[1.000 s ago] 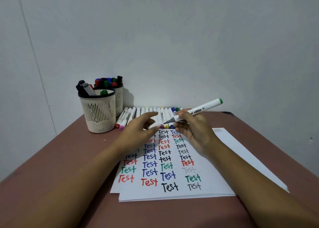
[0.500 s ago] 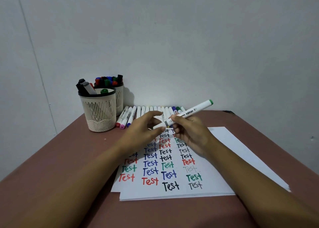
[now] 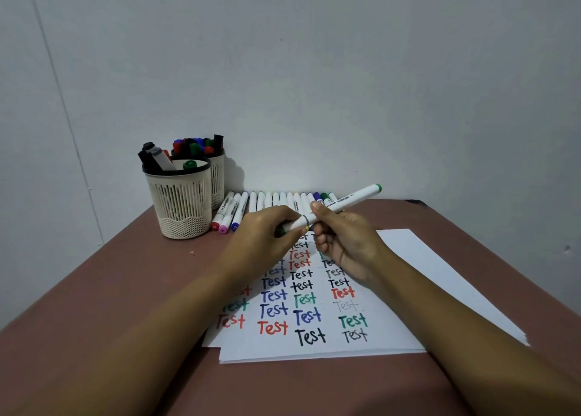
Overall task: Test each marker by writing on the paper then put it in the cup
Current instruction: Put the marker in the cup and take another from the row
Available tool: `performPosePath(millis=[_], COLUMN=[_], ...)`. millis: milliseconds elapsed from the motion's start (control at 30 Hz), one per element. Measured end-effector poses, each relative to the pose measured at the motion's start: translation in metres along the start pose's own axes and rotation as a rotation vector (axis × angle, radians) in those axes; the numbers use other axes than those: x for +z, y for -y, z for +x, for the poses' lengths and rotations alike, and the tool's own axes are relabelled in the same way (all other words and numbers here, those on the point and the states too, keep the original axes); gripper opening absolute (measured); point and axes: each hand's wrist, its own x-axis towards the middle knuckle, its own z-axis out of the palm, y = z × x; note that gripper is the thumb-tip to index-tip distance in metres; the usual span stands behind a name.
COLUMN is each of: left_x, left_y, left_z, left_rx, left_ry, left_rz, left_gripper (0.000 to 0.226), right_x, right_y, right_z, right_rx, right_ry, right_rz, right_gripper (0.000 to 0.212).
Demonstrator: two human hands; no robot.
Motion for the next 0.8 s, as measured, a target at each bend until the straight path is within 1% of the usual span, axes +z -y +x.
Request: performPosePath(millis=[167,333,500,567,600,667,700,767,800], left_x=[0.001,0.002,0.004,0.004,0.004,0.004,0.003,-0.001,-0.004], left_y=[0.0,0.002,0.002,-0.001,-0.003,-0.006,-0.009,-0.011,-0.01], left_z=[0.0,0.0,0.001,0.001,0.002,0.005,0.007,0.009,0.009], left_rx=[0.075,0.127,0.124,0.049,-0.034,-0.236,-0.31,-0.404,-0.445], left_ry=[-0.049,-0.028,0.012,0.008,0.005,-0.002,-0.02,-0.081,-0.119], left_rz=[0.035,0.067,0.08,0.036,-0.025,-0.231,-0.332,-0.484,-0.538], left_gripper=[0.022,0.026,0.02,0.018,0.017,0.014,0.012,0.01,0.009], right_x=[0.003,0.003,-0.001,-0.003,-0.004,-0.004,-0.005,-0.009,-0.013], right_y=[-0.001,-0.003,-0.004,-0.004,-0.003,-0.001,0.001,0.0,-0.002], right_z=[0.0,0.0,0.002,0.004,0.004,0.005,0.005,0.007,0.008], right_rx=[0.007,0.03,0.043,0.033,0.021,-0.013,-0.025,-0.031,-0.027], right_ry=[-0.021,-0.023,-0.009,0.008,0.016,0.028,0.036,0.04,0.026], right_rz=[0.036,0.045,0.033,-0.004,-0.015,0.0,0.013,-0.003,-0.048], right_gripper=[0.021,0.022,0.023,0.024,0.024,0.023,0.025,0.035,0.041])
